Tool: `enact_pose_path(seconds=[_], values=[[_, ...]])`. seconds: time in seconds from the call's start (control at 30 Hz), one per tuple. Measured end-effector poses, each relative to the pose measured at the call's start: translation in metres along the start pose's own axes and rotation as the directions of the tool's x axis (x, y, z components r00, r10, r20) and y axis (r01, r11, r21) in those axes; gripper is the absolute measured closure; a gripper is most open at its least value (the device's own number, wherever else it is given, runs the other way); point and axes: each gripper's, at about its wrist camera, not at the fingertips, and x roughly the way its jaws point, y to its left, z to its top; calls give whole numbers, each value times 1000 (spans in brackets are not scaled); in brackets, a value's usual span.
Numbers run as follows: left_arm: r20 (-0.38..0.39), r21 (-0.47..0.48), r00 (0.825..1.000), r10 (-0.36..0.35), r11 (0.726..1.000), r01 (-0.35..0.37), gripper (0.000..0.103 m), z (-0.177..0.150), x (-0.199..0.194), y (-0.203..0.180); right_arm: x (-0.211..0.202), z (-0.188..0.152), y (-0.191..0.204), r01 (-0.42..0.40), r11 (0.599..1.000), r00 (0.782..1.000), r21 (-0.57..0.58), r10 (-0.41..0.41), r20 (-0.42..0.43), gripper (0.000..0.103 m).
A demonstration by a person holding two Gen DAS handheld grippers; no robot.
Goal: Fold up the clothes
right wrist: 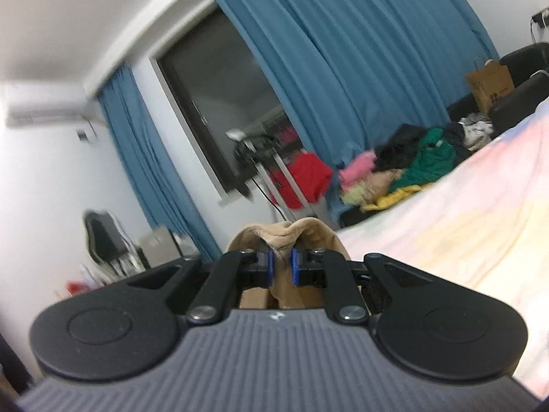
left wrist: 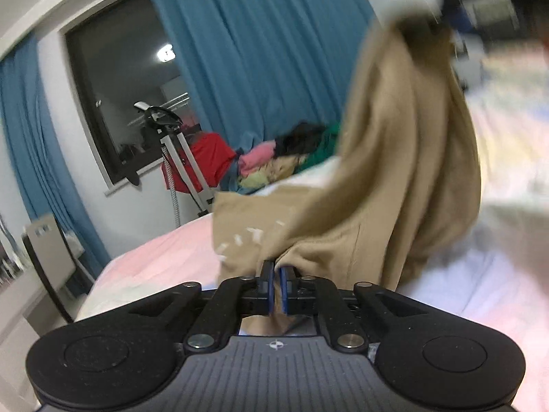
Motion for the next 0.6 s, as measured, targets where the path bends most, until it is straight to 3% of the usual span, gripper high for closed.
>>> enact_pose_path(seconds=[0.13, 0.17, 0.2, 0.33, 0.37, 0.4, 0.5, 0.6], values=[[77, -214, 997, -11, 976, 27, 103, 5, -39, 70, 5, -2, 10, 5, 999, 997, -35, -7, -71, 89], [91, -250, 996, 9, 968, 14, 103, 37, -64, 86, 5, -3, 14, 2, 999, 996, -46, -6, -84, 89], [97, -284, 995, 23, 959, 5, 103, 40, -72, 99, 5, -5, 19, -1, 998, 995, -58, -5, -97, 89], [72, -353, 997, 22, 936, 5, 101, 41, -83, 133, 2, -8, 32, -10, 996, 992, -88, -2, -130, 89], [62, -357, 998, 16, 934, 7, 96, 39, -84, 138, 1, -8, 35, -11, 996, 991, -90, -1, -132, 89], [49, -352, 999, -4, 936, 21, 90, 37, -82, 132, 0, -8, 37, -13, 996, 991, -92, 0, -134, 89], [4, -321, 995, -99, 942, 95, 84, 28, -80, 107, -2, -8, 41, -15, 996, 991, -91, 3, -137, 89], [-17, -280, 976, -219, 938, 205, 82, 21, -61, 64, -1, -7, 38, -11, 998, 992, -69, 2, -129, 89]])
